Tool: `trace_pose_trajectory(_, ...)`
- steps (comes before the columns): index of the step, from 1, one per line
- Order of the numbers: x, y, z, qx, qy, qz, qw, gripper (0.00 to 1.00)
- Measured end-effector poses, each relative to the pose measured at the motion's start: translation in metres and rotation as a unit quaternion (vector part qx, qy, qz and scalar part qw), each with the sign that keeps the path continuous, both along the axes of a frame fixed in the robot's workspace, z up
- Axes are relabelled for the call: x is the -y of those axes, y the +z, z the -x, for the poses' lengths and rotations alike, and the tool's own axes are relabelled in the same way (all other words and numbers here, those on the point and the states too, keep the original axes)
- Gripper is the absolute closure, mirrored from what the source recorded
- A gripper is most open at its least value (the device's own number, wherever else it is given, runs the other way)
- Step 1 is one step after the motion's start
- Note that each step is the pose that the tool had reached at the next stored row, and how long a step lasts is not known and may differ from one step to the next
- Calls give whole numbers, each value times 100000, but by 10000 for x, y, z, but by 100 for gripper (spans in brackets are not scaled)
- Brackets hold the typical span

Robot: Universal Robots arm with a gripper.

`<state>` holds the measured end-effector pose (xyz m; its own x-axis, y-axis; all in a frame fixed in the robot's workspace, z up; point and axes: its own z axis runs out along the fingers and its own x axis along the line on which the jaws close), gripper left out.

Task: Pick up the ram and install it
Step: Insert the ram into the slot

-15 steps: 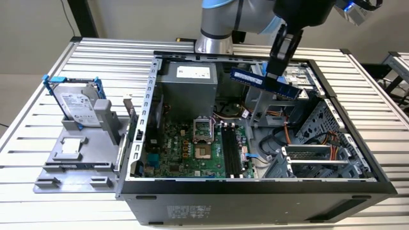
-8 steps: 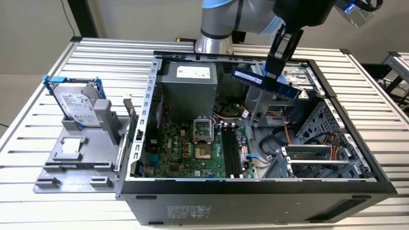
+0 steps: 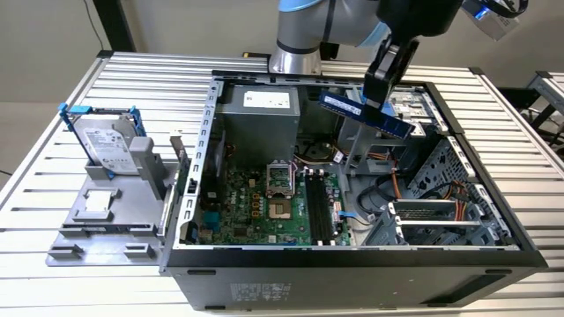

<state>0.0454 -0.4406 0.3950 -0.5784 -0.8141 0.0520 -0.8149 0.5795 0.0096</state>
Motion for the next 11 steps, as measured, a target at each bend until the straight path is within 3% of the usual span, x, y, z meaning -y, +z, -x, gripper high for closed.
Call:
trace_pose_trajectory(6,0,0,0,-2,-2809,-2,99961,100)
trace_pose_trajectory(11,0,0,0,-1,-5137,1,99868,100)
